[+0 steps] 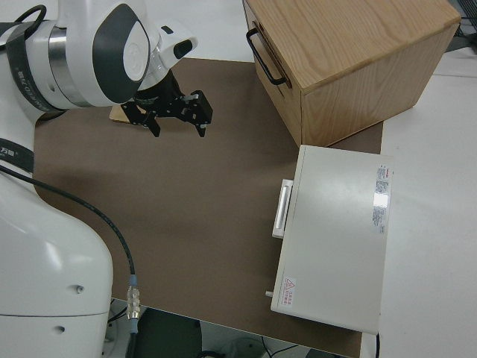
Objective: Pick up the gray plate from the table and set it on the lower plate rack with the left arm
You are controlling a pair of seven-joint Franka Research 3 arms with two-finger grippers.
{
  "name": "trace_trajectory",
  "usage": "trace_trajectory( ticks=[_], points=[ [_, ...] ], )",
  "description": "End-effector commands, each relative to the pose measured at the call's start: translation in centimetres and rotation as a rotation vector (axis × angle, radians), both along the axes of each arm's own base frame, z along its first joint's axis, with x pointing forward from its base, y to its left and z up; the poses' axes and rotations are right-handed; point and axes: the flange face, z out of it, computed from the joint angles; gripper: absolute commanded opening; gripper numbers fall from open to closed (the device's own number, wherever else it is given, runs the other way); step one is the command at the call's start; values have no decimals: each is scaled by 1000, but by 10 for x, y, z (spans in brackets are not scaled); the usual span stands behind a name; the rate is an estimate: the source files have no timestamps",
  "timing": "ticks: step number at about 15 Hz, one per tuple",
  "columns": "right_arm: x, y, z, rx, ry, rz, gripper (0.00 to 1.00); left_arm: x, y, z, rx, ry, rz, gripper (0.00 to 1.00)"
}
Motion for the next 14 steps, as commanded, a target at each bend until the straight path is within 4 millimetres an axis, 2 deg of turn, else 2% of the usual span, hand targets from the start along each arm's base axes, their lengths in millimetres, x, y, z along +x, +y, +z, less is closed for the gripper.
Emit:
trace_trajectory(
  ticks=[1, 2, 3, 4, 5, 9, 10, 12, 13, 14],
  points=[
    [-2, -2, 5, -9, 1, -16, 983, 2, -5, -4, 0, -2, 17, 0],
    [-2, -2, 5, -9, 1, -16, 983, 2, -5, -4, 0, -1, 16, 51],
    [-2, -2, 5, -9, 1, -16, 983, 2, -4, -4, 0, -1, 18, 161],
    [-2, -2, 5, -9, 1, -16, 983, 2, -4, -5, -5, 2, 16, 399],
    [-2, -2, 5, -9, 1, -16, 983, 2, -5, -5, -12, 9, 15, 542],
    [-2, -2, 5, -9, 1, -16, 983, 2, -7, -5, -36, 21, 10, 746],
    [-2, -2, 5, -9, 1, -16, 983, 2, -8, -5, -43, 20, 10, 759],
    [-2, -2, 5, -9, 1, -16, 983, 4, -15, -7, -102, -4, 11, 870],
    [-2, -2, 5, -9, 1, -16, 983, 7, -20, -5, -149, -31, 10, 982],
    [-2, -2, 5, -9, 1, -16, 983, 9, -26, -3, -198, -59, 17, 985]
  ],
)
